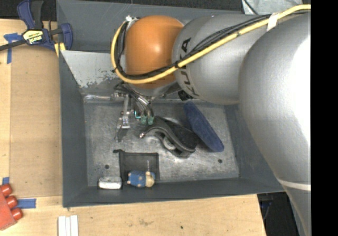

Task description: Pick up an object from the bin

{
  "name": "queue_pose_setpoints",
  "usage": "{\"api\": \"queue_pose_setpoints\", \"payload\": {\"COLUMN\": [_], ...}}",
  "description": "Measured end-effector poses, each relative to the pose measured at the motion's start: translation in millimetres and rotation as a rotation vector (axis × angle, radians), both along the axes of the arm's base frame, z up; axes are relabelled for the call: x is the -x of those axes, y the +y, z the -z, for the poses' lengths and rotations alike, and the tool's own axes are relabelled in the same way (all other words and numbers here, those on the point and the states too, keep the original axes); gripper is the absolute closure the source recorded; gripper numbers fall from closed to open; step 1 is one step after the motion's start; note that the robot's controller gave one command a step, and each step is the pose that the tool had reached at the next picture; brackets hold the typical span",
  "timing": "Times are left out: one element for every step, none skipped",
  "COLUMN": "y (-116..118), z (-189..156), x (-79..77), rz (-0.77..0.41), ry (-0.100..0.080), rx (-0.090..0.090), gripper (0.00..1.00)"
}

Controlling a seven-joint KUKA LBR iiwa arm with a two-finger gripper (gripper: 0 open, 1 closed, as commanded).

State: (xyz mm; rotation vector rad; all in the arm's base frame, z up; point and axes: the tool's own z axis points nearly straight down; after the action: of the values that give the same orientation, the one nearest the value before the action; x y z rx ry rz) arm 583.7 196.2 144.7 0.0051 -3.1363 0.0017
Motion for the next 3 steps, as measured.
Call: {"api": "queue_pose_setpoints", "payload": {"y": [-98.2, -120.3, -119.6], "z": [72.3, 55.8, 55.7], "x": [12.1, 77.7, 74.1], "rz": [0.026, -0.024, -0.024], "ry": [-0.013, -0.004, -0.011], "rx": [-0.006, -0.001, -0.002], "gripper": [0.0, 0.0, 1.0]}}
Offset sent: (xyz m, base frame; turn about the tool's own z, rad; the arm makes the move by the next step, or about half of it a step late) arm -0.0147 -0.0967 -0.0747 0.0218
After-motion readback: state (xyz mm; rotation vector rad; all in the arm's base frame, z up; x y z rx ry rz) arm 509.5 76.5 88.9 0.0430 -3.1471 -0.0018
